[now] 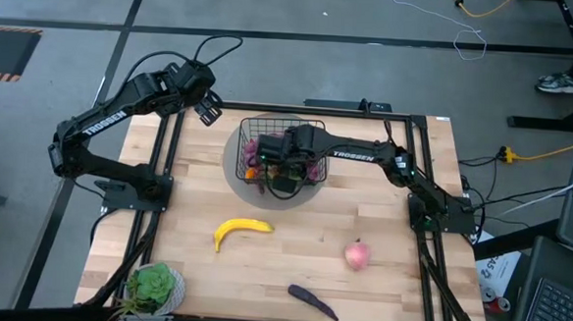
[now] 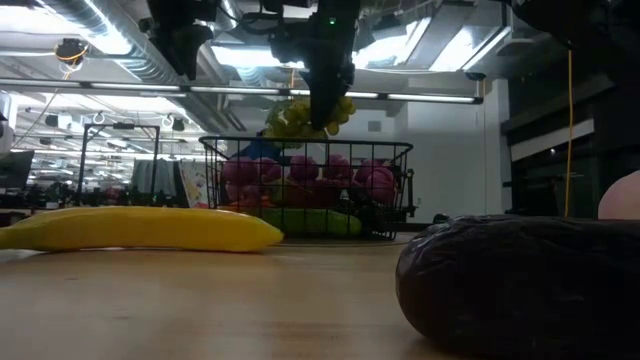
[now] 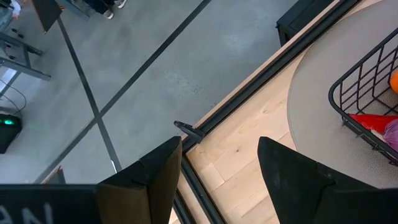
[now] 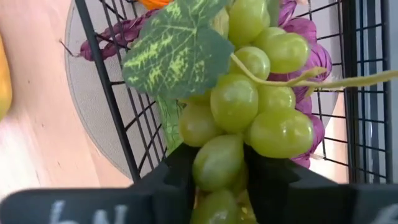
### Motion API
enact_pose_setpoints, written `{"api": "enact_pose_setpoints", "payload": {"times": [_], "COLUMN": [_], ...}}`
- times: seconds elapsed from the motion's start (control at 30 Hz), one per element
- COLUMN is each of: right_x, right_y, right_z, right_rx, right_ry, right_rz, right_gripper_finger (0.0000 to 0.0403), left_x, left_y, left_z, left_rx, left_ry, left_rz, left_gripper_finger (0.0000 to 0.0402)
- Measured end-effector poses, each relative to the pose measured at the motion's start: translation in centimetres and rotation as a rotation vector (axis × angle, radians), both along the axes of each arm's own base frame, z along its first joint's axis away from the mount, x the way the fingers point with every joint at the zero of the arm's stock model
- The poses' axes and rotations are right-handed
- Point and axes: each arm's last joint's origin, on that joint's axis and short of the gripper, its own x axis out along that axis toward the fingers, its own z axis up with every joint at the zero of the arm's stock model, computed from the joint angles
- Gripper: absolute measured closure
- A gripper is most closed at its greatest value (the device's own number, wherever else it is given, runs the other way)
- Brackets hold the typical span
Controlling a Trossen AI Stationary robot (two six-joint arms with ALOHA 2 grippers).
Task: Build produce basket
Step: Put the green grapes into the wire basket
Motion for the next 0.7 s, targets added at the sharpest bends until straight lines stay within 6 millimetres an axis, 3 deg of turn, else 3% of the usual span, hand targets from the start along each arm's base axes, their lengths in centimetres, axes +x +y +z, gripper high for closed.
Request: {"api": "enact_pose_setpoints", "payload": {"times": [0.3,0.7], "right_x": [-0.36,-0.40], "right_y": [0.02,-0.31], "right_z": [-0.10,0.02], "right_rx": [0.004,-0.118], "right_ry": [0.038,0.025], "right_rz": [-0.007,-0.091], "right_gripper_finger": [0.0193,0.0145], "left_x": [0.00,0.00], "left_y": [-0.01,0.00], "left_z": [0.00,0.00], "left_rx": [0.000,-0.001], "left_ry": [0.000,-0.005], "left_rz": [0.000,0.004], "left_gripper_finger": [0.0194,0.0194]}}
